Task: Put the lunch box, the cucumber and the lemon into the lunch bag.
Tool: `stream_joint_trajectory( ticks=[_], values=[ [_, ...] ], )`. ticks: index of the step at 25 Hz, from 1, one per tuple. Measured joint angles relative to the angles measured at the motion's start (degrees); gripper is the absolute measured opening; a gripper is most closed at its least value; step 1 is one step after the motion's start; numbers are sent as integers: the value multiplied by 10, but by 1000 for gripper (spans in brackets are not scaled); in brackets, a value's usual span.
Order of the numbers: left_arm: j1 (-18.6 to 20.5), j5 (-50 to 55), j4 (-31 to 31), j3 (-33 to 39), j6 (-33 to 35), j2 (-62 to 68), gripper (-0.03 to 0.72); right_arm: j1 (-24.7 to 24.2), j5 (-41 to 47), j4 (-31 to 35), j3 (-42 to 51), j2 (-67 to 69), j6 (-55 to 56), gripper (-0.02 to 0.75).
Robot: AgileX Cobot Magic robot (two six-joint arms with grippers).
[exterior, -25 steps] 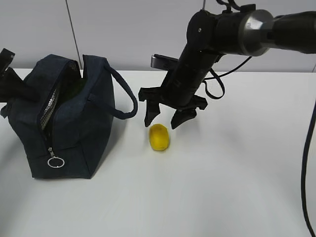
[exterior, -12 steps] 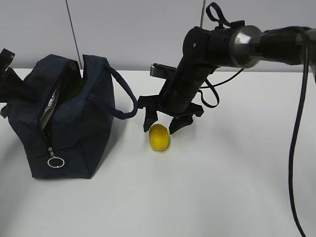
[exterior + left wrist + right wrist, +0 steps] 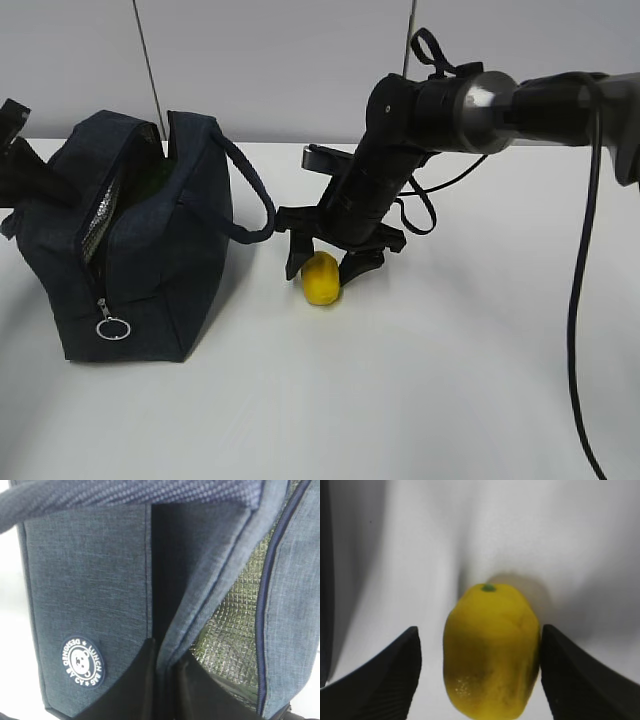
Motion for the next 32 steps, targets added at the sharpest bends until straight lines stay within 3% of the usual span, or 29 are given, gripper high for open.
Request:
stream_joint_trajectory(
  ticks=[9, 14, 17, 26, 32],
  values=[
    [0, -1, 0, 0, 0, 0, 29, 0, 2, 7, -1, 7, 0, 542],
    [0, -2, 0, 0, 0, 0, 29, 0, 7, 4, -1, 7, 0, 420],
    [0, -2, 0, 0, 0, 0, 29, 0, 14, 3, -2, 7, 0, 388],
    [0, -6, 0, 0, 0, 0, 29, 0, 135, -39, -56, 7, 0, 375],
    [0, -11, 1, 0, 0, 0, 29, 0, 151, -73, -90, 5, 0, 375]
  ],
)
